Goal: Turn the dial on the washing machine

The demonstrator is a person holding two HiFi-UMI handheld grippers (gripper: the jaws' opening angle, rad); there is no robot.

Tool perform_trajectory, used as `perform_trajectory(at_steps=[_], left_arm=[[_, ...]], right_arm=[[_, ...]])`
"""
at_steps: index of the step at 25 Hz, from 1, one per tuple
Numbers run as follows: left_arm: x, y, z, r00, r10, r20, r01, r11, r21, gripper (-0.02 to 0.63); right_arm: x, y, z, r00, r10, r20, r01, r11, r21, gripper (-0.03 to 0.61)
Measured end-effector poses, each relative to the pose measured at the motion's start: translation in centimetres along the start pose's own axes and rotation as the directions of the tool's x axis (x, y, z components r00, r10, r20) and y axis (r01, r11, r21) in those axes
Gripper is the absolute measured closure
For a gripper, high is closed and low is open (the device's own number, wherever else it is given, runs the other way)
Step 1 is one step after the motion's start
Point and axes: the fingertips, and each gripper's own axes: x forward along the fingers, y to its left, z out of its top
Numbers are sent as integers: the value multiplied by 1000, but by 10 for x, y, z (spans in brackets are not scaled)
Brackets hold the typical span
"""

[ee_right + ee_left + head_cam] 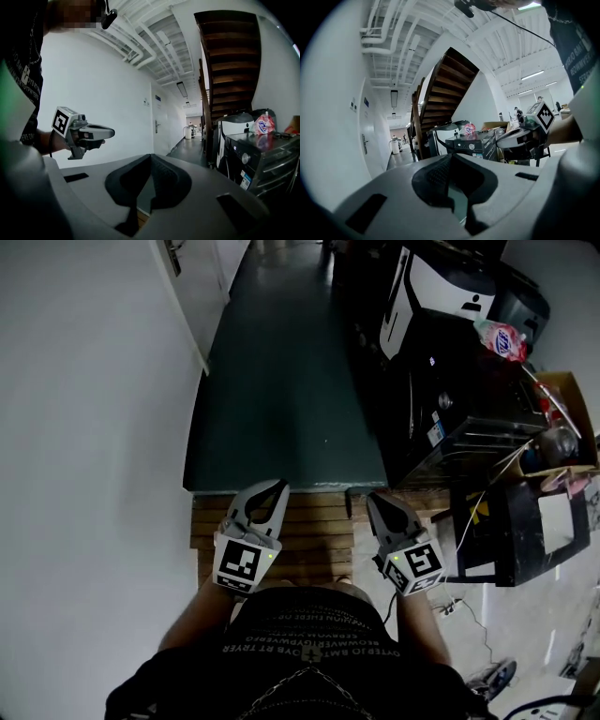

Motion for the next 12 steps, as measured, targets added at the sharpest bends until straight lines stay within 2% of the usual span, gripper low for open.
perform_trajectory(at_steps=[4, 12], left_arm=[[-1, 11, -14, 1000, -29, 5, 29, 1000, -10, 609], [-15, 34, -36, 998, -68, -1, 68, 997, -35, 609]], right_arm=[[7, 2, -7, 999, -48, -16, 48, 999, 5, 581], [27, 25, -9, 996, -88, -28, 88, 996, 3, 581]])
